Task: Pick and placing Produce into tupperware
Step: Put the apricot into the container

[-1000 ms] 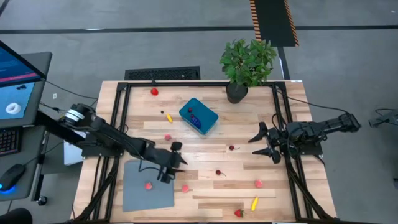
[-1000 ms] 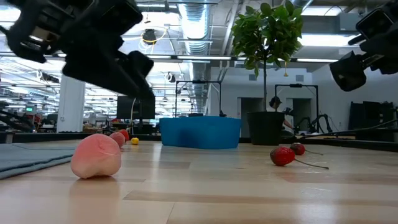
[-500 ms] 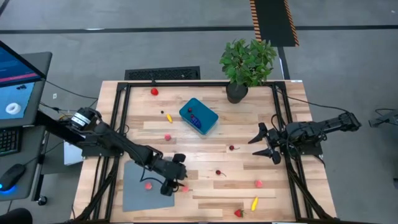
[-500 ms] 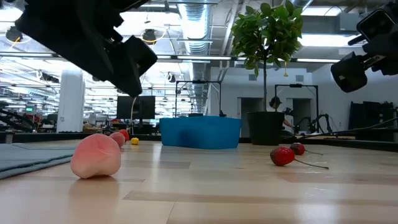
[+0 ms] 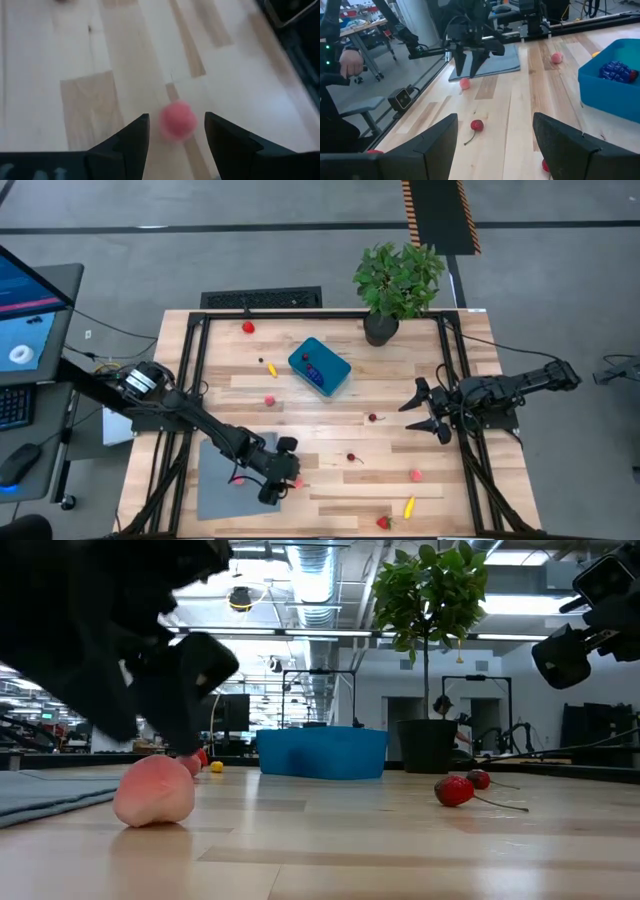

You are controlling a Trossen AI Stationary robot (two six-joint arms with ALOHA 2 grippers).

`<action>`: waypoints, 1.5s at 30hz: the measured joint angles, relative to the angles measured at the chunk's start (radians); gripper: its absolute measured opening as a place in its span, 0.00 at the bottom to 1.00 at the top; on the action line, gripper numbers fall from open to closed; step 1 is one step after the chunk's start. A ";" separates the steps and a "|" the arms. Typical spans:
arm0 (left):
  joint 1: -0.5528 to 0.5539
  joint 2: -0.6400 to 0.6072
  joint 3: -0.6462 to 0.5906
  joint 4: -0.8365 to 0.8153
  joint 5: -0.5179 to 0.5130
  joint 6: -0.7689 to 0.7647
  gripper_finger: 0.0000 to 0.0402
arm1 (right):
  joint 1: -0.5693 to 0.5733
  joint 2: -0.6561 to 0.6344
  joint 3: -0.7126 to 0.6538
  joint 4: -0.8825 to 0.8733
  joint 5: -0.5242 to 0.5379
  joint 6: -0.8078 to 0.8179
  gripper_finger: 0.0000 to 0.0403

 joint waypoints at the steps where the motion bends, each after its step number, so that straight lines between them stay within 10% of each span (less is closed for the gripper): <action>1: 0.000 0.007 0.009 -0.008 0.010 0.000 0.45 | 0.000 0.003 0.000 0.000 0.000 0.001 0.70; 45: 0.030 0.070 0.040 0.038 0.055 0.050 0.25 | -0.001 0.025 0.000 0.001 0.000 0.010 0.70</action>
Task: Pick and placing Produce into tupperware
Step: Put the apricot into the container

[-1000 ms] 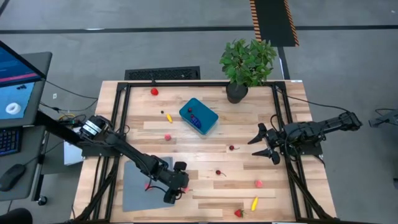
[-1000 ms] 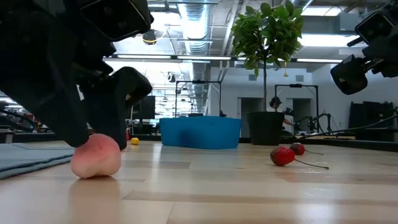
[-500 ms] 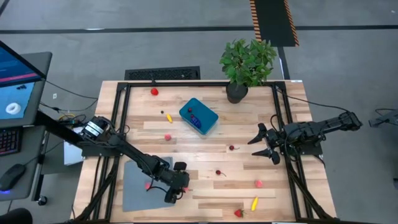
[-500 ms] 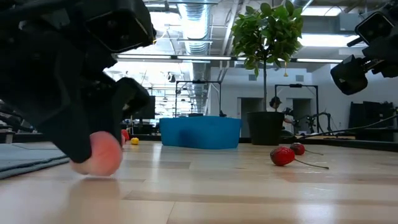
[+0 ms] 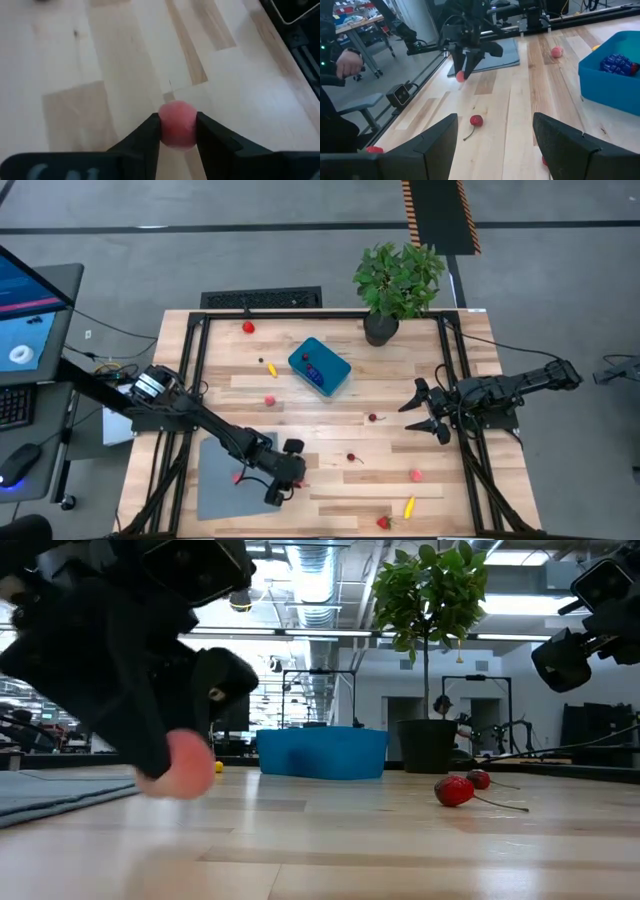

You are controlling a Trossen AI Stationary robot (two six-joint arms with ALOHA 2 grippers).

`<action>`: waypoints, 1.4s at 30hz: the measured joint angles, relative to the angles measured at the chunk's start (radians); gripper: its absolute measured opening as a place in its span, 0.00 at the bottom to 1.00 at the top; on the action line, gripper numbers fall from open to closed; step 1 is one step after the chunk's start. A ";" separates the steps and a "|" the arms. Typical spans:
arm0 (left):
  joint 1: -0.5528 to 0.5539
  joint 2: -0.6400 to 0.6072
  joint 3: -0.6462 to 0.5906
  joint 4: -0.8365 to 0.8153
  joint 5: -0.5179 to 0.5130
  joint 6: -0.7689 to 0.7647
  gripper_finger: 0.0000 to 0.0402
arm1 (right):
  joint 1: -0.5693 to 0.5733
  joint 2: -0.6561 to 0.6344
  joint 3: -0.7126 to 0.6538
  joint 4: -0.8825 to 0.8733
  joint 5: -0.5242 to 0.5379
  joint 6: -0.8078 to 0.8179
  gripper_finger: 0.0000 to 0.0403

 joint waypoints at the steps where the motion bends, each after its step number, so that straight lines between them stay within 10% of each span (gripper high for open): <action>1: 0.007 -0.007 0.000 0.005 0.005 0.007 0.25 | 0.000 0.000 0.000 0.000 0.000 0.000 0.70; 20: 0.138 -0.473 -0.012 -0.212 -0.103 0.244 0.24 | 0.000 0.000 0.000 0.001 0.000 -0.008 0.70; 42: 0.294 -1.327 -0.490 -0.063 -0.248 0.303 0.25 | 0.000 0.000 0.000 0.011 0.000 -0.058 0.70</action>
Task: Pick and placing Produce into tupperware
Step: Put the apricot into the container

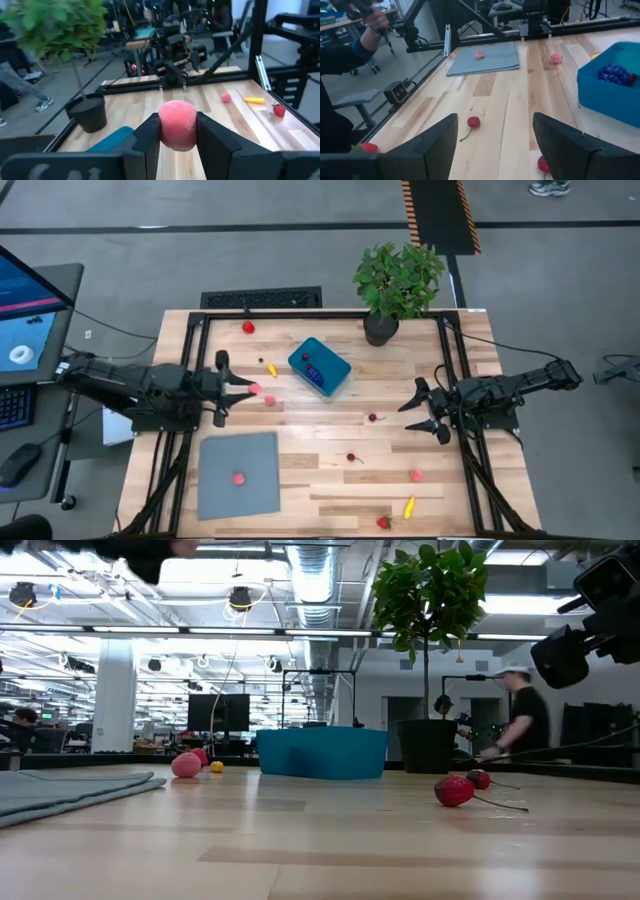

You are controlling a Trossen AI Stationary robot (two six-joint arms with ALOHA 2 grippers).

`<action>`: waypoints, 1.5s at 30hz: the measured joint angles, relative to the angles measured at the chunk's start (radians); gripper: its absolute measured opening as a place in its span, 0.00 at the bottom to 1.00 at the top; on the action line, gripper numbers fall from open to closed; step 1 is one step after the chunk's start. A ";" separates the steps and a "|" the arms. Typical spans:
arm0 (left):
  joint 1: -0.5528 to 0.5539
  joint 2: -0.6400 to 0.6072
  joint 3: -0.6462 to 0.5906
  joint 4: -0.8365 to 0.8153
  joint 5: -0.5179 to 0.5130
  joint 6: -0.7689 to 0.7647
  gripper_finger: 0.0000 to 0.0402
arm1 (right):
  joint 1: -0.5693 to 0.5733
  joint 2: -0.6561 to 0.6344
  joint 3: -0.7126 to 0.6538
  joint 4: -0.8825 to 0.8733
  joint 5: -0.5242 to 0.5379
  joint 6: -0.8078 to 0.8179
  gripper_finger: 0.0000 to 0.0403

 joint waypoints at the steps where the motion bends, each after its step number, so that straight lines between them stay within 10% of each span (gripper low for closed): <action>1: 0.004 -0.033 -0.029 0.013 -0.001 -0.006 0.25 | 0.000 0.000 0.000 0.001 0.000 -0.008 0.70; 21: 0.009 -0.499 -0.362 0.096 -0.139 -0.050 0.24 | -0.001 0.000 0.000 0.000 0.000 -0.022 0.70; 31: 0.010 -0.495 -0.440 0.125 -0.448 -0.090 0.25 | -0.001 0.000 0.000 0.000 0.000 -0.022 0.70; 45: 0.010 -0.493 -0.442 0.110 -0.405 0.564 0.25 | -0.001 0.000 0.000 0.000 0.020 -0.030 0.70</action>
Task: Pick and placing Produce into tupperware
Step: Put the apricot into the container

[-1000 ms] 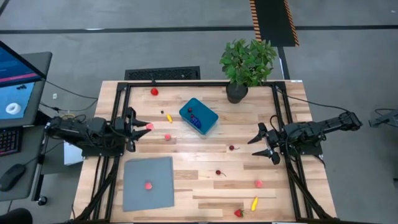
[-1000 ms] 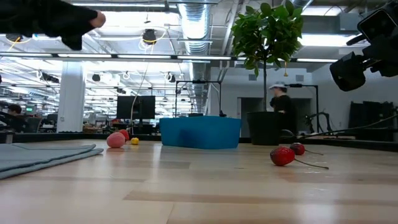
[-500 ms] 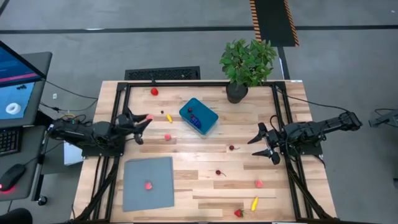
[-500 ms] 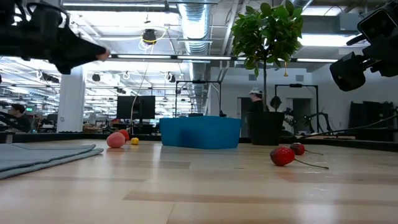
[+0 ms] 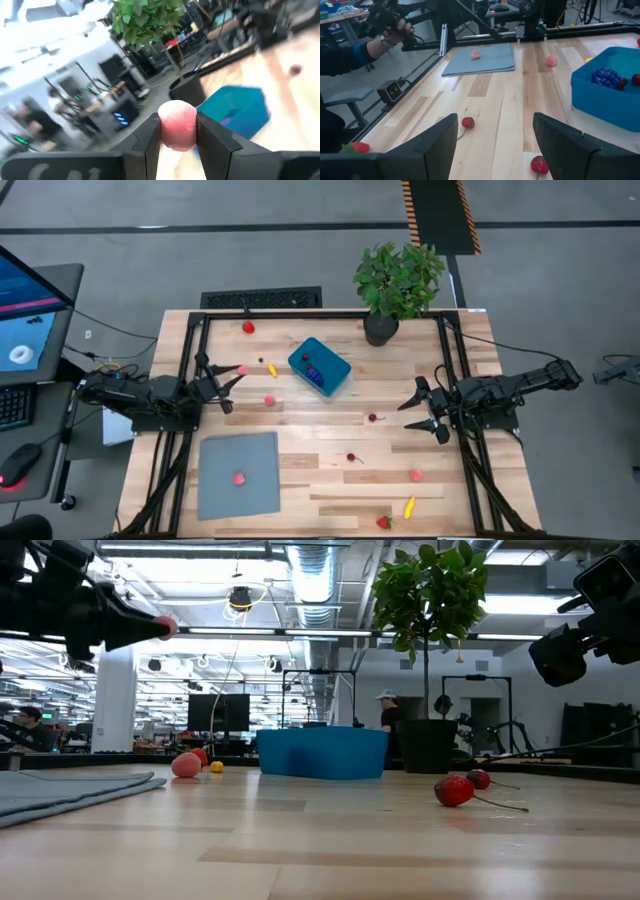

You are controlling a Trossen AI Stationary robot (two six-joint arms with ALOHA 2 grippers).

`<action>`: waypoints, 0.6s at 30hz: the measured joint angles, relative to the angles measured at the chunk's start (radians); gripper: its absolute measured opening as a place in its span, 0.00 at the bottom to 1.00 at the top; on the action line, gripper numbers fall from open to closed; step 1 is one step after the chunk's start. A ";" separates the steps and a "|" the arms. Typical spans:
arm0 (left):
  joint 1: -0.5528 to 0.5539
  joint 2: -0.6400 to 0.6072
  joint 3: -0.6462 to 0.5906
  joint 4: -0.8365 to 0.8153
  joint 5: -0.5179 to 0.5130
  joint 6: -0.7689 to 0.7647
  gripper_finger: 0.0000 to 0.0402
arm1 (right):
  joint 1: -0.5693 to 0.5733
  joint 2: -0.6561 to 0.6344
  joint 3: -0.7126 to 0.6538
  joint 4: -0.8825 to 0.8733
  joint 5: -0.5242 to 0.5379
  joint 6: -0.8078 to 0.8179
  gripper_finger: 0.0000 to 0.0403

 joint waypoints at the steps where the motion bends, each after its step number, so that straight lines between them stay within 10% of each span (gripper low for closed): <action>1: 0.000 0.000 0.000 0.000 -0.024 0.062 0.25 | 0.000 0.000 0.000 0.000 0.000 0.000 0.70; 10: 0.002 0.000 -0.001 0.055 -0.159 0.263 0.25 | 0.000 0.000 0.000 0.000 0.000 0.000 0.70; 18: 0.002 0.000 -0.002 0.095 -0.039 -0.264 0.25 | 0.000 0.000 0.000 0.000 0.000 0.000 0.70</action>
